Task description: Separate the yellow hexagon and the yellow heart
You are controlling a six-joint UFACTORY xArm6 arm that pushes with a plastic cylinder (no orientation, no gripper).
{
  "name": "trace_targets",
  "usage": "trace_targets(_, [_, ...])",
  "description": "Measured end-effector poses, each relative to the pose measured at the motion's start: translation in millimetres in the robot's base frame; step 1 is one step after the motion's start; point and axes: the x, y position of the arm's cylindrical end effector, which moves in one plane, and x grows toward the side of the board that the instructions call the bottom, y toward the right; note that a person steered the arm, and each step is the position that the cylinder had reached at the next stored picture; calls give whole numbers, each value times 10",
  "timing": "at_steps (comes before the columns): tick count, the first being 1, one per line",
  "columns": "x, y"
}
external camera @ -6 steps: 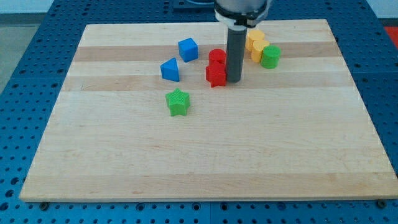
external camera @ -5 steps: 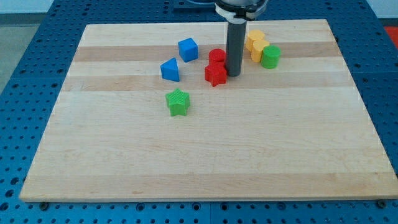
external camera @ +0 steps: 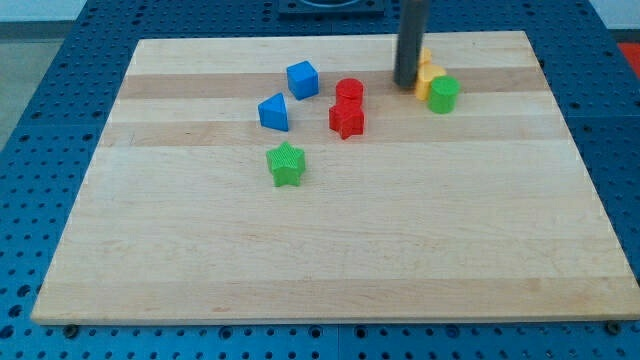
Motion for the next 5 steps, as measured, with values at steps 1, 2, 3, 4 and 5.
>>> trace_targets(1, [-3, 38])
trace_targets(2, [-4, 44])
trace_targets(3, [-26, 139])
trace_targets(4, [-147, 242])
trace_targets(5, [-294, 369])
